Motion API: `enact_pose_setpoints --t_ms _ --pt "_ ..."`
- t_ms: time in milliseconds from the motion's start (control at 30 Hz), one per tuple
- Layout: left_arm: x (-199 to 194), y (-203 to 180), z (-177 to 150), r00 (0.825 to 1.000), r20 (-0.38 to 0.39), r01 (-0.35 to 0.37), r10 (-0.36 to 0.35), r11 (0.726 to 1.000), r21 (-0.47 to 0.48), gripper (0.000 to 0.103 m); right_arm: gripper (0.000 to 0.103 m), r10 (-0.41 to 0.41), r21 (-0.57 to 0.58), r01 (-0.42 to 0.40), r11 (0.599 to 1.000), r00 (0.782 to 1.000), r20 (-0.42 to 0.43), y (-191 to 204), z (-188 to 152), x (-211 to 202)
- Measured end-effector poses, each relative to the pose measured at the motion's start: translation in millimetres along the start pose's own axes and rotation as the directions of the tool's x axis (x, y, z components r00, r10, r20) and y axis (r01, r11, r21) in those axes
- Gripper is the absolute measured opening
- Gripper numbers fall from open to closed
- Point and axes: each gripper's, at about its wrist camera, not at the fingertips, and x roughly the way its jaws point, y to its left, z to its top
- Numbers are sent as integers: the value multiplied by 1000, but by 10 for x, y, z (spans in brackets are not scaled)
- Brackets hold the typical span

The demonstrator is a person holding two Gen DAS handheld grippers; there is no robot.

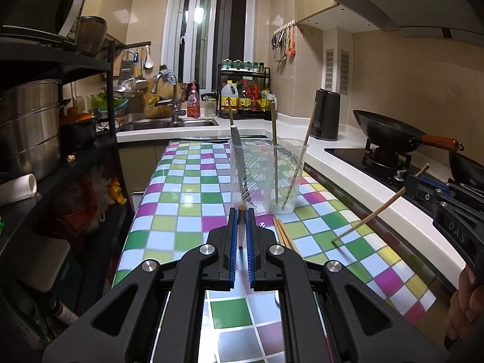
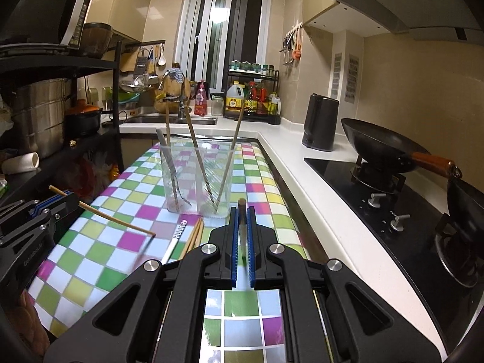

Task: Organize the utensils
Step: 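Lift both held chopsticks and carry them over the clear container, then lower both chopsticks into the container and open both tools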

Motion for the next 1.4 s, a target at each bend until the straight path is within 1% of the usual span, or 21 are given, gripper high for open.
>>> enact_pose_setpoints --t_ms 100,200,367,567,700,800,900,1100,1167,1267,1333,1400 --pt "15 37 153 1000 5 1 -1 1000 8 6 5 12 2 -13 1000 1000 14 -5 119 -9" --pt "45 52 287 1000 -6 10 -10 1000 2 6 5 30 14 -30 999 999 12 -17 220 7" --pt "61 37 418 1000 -23 21 -21 1000 -2 6 5 45 30 -45 999 999 15 -41 331 54" --pt "113 57 610 997 -50 54 -54 999 6 6 5 74 32 -75 997 997 27 -74 495 132" --pt "201 117 795 993 -78 93 -93 996 -13 6 5 89 35 -91 995 995 48 -106 651 182" --pt "293 196 962 984 -104 142 -147 988 -55 6 5 110 37 -113 993 992 65 -129 800 228" --pt "376 259 1148 978 -108 168 -177 982 -85 6 5 128 38 -132 990 988 90 -156 989 269" --pt "459 289 1602 976 -68 199 -205 976 -90 6 5 162 37 -170 985 974 161 -194 1471 351" --pt "480 285 1820 975 -42 212 -216 973 -86 6 5 174 38 -184 982 967 189 -199 1653 382" --pt "498 272 2134 977 12 213 -213 974 -72 6 5 178 32 -190 981 957 229 -191 1881 442" --pt "539 247 2293 977 37 213 -211 975 -62 6 5 182 27 -194 981 954 238 -176 1998 545" --pt "628 223 2399 978 51 207 -204 977 -55 6 5 190 33 -202 979 955 228 -154 2060 675"
